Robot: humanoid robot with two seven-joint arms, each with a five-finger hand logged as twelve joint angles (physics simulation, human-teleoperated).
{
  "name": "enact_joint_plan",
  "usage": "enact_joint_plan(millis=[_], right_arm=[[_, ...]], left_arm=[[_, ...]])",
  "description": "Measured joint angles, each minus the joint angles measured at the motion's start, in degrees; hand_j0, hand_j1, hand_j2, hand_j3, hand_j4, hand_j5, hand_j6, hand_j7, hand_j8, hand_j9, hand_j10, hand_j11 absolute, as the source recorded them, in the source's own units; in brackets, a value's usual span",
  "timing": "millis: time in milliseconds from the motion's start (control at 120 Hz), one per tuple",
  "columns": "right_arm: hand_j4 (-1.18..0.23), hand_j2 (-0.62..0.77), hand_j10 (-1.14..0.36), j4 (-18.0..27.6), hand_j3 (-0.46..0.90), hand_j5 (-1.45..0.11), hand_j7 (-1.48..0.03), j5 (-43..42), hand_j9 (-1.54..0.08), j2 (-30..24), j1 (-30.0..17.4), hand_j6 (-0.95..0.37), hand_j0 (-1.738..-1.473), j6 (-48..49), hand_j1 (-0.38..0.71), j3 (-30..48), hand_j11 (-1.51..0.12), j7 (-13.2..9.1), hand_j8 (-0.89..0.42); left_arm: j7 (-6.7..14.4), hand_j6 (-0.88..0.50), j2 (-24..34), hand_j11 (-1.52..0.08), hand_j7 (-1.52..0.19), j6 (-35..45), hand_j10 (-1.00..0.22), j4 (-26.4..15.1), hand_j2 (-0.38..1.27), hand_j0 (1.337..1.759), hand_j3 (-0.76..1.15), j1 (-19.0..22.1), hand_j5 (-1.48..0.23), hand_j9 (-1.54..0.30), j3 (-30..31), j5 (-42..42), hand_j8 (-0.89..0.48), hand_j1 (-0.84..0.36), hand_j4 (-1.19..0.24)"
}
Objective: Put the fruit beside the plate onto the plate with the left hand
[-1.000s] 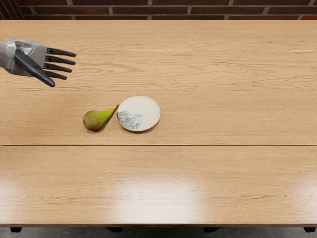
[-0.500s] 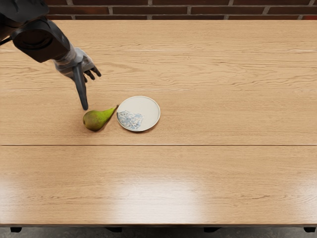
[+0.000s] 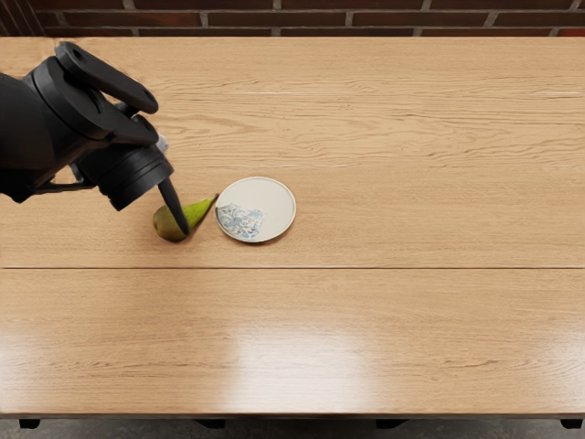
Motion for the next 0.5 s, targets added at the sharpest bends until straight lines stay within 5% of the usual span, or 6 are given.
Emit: enact_joint_plan(millis=[167, 500], right_arm=[[-0.01, 0.00, -0.01, 0.0, 0.00, -0.02, -0.02, 0.0, -0.02, 0.0, 0.0, -0.01, -1.658, 0.0, -0.33, 0.0, -0.02, 0.0, -0.01], [-0.02, 0.00, -0.02, 0.0, 0.00, -0.02, -0.02, 0.0, -0.02, 0.0, 0.0, -0.02, -1.658, 0.0, -0.33, 0.0, -0.02, 0.0, -0.02]], left_arm=[[-0.4, -0.03, 0.0, -0.03, -0.03, 5.2, -0.03, 2.6, 0.01, 1.658, 0.00, 6.4, -0.03, -0.03, -0.3, 2.0, -0.03, 0.32, -0.03], [-0.5, -0.04, 0.0, -0.05, -0.05, 6.4, -0.04, 4.5, 0.01, 1.658, 0.00, 7.6, -0.05, -0.05, -5.3, 6.0, -0.04, 0.31, -0.04]])
